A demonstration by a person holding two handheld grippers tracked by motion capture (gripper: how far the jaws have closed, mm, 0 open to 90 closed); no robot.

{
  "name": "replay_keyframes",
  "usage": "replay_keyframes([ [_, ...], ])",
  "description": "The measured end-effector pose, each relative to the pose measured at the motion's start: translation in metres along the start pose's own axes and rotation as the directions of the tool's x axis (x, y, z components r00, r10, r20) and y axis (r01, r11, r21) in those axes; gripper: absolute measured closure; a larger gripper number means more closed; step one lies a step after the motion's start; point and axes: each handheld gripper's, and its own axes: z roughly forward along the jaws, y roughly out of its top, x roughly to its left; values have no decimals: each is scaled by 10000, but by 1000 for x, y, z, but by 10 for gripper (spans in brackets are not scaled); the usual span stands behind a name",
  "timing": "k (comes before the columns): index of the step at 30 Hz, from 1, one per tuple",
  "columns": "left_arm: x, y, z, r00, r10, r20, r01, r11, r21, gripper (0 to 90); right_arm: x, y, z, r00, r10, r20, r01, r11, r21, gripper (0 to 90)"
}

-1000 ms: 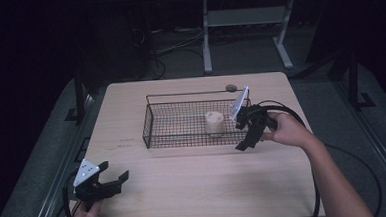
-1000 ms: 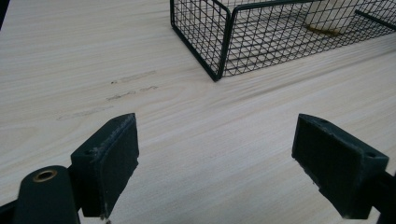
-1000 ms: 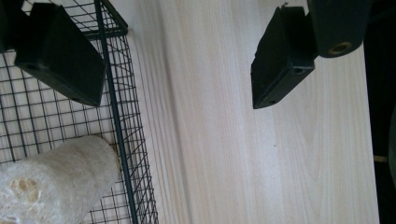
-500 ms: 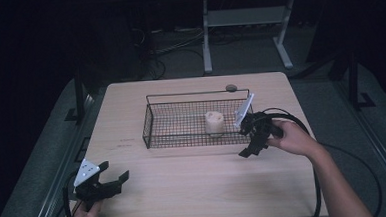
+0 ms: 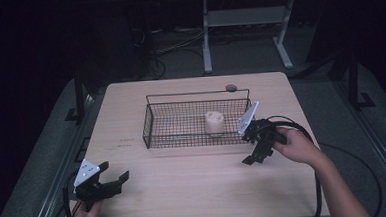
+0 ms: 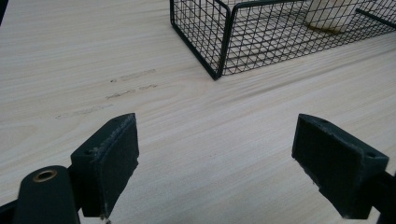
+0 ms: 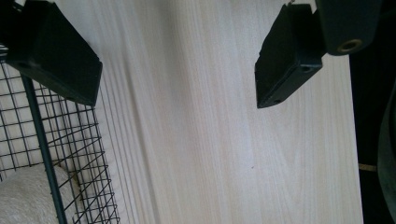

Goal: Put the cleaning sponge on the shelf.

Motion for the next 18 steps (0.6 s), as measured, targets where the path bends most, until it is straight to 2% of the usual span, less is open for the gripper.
replay_keyframes([
  [4, -1, 0, 0, 10000, 19, 13, -19, 10000, 18, 139, 3, -3, 1, 10000, -82, 35, 81, 9998, 190, 146],
  [12, 0, 0, 0, 10000, -4, 0, 4, 10000, 7, 139, 9, -11, 4, 10000, -73, -40, 73, 9999, 77, 146],
  [13, 0, 0, 0, 10000, 6, -4, -6, 10000, 12, 139, 11, -12, 5, 9999, -164, -30, 165, 9996, 230, 146],
  [15, 0, 0, 0, 10000, 2, -9, -2, 10000, 25, 139, 14, -14, 4, 9996, -280, 9, 280, 9995, 152, 146],
  [18, 0, 0, 0, 10000, 11, 5, -11, 10000, 14, 140, 18, -16, 3, 9999, -150, 31, 150, 9999, 35, 146],
])
